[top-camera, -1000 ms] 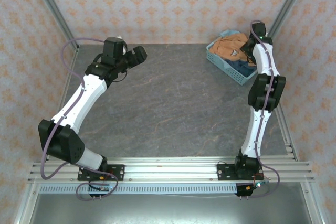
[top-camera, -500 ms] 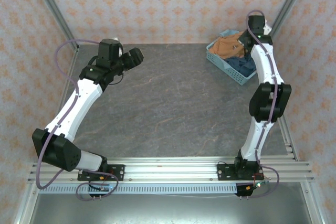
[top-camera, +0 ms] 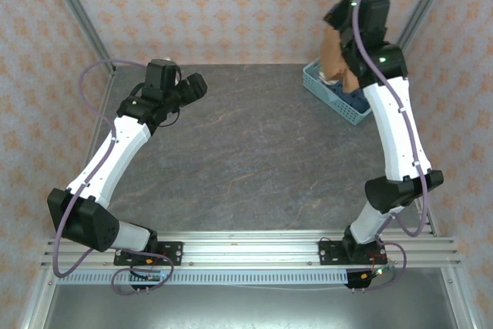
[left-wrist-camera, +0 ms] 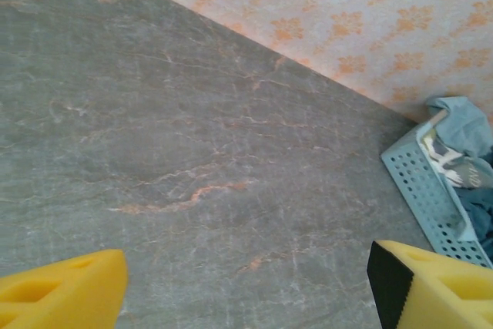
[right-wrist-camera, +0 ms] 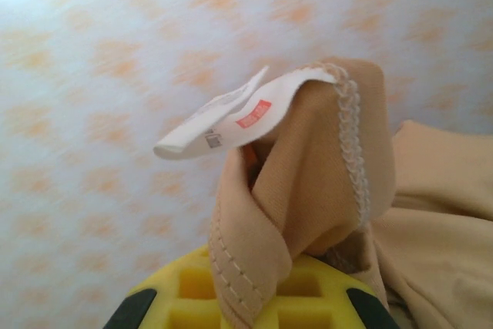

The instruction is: Fold and stack the t-shirts

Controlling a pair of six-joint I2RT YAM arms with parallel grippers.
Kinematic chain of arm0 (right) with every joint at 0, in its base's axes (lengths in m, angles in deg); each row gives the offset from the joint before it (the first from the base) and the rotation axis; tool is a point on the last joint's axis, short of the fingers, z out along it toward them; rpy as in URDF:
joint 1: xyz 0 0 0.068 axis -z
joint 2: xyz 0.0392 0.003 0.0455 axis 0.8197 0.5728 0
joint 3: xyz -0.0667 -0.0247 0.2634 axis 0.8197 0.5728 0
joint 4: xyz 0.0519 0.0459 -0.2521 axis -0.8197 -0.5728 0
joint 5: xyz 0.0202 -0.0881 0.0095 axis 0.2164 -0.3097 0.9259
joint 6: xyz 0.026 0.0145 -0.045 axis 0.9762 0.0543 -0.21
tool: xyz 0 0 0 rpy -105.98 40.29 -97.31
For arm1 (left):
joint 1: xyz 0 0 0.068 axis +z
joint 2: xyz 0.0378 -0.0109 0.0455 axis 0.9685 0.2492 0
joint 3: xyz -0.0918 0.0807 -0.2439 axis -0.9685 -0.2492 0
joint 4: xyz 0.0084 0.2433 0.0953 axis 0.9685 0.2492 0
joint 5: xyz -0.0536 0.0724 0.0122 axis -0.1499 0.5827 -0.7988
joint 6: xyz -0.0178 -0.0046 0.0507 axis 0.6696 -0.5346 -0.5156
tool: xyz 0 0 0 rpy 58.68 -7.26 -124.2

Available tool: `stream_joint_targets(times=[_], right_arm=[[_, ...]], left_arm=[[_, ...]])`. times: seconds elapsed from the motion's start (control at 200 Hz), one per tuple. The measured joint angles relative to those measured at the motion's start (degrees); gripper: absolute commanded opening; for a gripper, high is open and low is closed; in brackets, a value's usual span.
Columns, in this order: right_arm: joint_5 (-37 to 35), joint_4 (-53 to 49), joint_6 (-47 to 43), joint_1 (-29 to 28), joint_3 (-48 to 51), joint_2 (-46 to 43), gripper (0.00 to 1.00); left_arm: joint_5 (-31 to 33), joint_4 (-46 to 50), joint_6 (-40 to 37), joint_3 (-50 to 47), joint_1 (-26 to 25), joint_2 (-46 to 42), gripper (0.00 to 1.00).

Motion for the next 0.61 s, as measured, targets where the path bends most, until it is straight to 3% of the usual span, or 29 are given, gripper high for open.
stream_joint_targets(times=[0.13,0.155,0.205,0.26,0.455,0.605], right_arm=[[0.94,-0.96,0.66,-11.91,1.31,0.92,0.01],[1.66,-1.05,1.16,-13.86,2.12,1.57,0.11],[3.61,-1.07,2.19,-17.18,3.87,3.39,0.42],[7.45,-1.01,3.37,-20.11,5.55,6.95,0.56],[21.99,-3.58,4.52,-25.77,6.97,23.65,0.68],[25.94,-4.2,5.27,-24.94,15.82,22.69,0.69]], left_arm=[[2.56,1.75,0.07,0.02,0.02,-0.02,0.87],[3.04,2.25,0.07,0.02,0.04,-0.04,0.88],[4.07,3.28,0.09,0.02,0.15,-0.13,0.89],[5.16,4.61,0.13,0.02,0.33,-0.42,0.9],[7.58,8.96,0.02,-2.6,1.68,-5.4,0.9],[6.12,10.36,-0.17,-7.06,1.9,-9.84,0.9]])
